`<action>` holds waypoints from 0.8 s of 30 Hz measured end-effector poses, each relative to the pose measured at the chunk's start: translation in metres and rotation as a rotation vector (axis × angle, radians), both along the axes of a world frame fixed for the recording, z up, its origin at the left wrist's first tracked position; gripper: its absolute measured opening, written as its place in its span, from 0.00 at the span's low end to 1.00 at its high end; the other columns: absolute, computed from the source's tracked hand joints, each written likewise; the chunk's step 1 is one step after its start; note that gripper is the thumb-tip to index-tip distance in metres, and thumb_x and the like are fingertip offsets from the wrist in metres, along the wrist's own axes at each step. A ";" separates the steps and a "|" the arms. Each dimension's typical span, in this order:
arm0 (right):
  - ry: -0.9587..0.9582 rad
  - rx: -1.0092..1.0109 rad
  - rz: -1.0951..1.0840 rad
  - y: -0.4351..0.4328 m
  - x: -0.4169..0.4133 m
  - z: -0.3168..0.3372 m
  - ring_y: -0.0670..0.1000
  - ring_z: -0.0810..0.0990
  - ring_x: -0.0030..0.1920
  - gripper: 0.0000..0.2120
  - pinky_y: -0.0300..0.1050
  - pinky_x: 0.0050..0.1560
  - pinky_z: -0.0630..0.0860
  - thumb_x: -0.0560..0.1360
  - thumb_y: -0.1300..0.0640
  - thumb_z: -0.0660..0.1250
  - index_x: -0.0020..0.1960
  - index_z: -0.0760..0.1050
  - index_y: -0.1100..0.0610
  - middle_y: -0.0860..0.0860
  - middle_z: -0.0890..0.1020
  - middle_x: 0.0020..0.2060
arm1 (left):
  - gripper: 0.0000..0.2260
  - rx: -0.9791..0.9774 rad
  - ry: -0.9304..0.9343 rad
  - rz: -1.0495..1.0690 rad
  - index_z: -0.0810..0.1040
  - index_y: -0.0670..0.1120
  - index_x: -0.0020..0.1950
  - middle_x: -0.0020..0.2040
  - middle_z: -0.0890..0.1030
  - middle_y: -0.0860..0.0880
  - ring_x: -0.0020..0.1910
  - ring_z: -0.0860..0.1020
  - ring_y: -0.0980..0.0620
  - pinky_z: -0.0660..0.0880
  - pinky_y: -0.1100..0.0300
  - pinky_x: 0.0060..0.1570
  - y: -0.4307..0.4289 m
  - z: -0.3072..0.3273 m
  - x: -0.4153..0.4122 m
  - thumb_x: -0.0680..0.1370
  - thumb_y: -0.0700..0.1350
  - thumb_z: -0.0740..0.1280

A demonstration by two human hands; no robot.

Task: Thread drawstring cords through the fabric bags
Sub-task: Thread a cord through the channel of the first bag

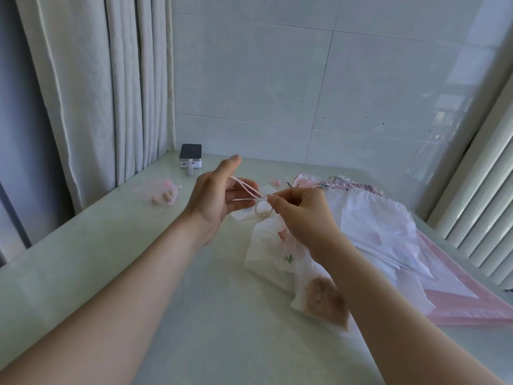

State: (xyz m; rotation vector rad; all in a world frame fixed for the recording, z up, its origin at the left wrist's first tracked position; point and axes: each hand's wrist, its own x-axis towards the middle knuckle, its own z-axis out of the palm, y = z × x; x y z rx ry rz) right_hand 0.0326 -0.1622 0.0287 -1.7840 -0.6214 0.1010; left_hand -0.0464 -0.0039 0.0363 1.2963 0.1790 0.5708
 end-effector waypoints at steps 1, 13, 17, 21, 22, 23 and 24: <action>-0.012 -0.011 0.012 0.001 0.000 -0.001 0.46 0.71 0.26 0.08 0.45 0.29 0.79 0.79 0.57 0.71 0.43 0.85 0.57 0.48 0.77 0.27 | 0.18 0.004 0.024 0.017 0.77 0.46 0.34 0.40 0.84 0.39 0.42 0.85 0.40 0.82 0.44 0.54 -0.004 0.000 0.000 0.84 0.48 0.65; -0.346 -0.148 -0.019 0.008 -0.002 -0.003 0.37 0.77 0.29 0.06 0.41 0.43 0.78 0.78 0.58 0.71 0.46 0.87 0.54 0.37 0.78 0.26 | 0.09 0.648 0.314 0.227 0.83 0.47 0.38 0.25 0.72 0.58 0.28 0.70 0.55 0.68 0.62 0.34 0.000 -0.008 0.000 0.76 0.49 0.70; -0.633 -0.267 -0.078 0.010 0.002 -0.004 0.47 0.77 0.44 0.10 0.39 0.47 0.66 0.81 0.62 0.66 0.55 0.86 0.56 0.48 0.80 0.43 | 0.12 0.898 0.450 0.183 0.85 0.50 0.34 0.33 0.82 0.51 0.36 0.78 0.49 0.73 0.56 0.38 0.004 -0.011 -0.007 0.75 0.52 0.69; -0.793 -0.347 -0.122 0.009 0.010 -0.012 0.61 0.75 0.50 0.12 0.46 0.53 0.67 0.80 0.69 0.65 0.57 0.85 0.62 0.57 0.77 0.45 | 0.18 0.968 0.503 0.111 0.84 0.50 0.34 0.34 0.82 0.50 0.36 0.78 0.49 0.72 0.56 0.38 0.011 -0.013 -0.008 0.74 0.63 0.72; -0.814 -0.358 -0.139 0.008 0.011 -0.014 0.62 0.75 0.51 0.12 0.48 0.54 0.69 0.79 0.68 0.66 0.58 0.85 0.61 0.57 0.77 0.46 | 0.21 0.983 0.519 0.092 0.84 0.50 0.35 0.33 0.82 0.51 0.34 0.77 0.53 0.71 0.57 0.37 0.013 -0.012 -0.009 0.72 0.68 0.73; -0.838 -0.364 -0.163 0.007 0.012 -0.015 0.62 0.74 0.51 0.11 0.51 0.56 0.71 0.79 0.67 0.67 0.58 0.85 0.60 0.57 0.77 0.47 | 0.22 0.996 0.524 0.082 0.85 0.51 0.35 0.33 0.82 0.52 0.34 0.77 0.55 0.71 0.59 0.37 0.014 -0.012 -0.011 0.71 0.70 0.73; -0.859 -0.371 -0.195 0.007 0.012 -0.016 0.62 0.73 0.51 0.10 0.52 0.56 0.72 0.79 0.65 0.68 0.57 0.85 0.58 0.56 0.77 0.47 | 0.20 1.001 0.515 0.082 0.85 0.53 0.36 0.34 0.82 0.54 0.35 0.79 0.56 0.72 0.59 0.38 0.015 -0.011 -0.012 0.70 0.70 0.75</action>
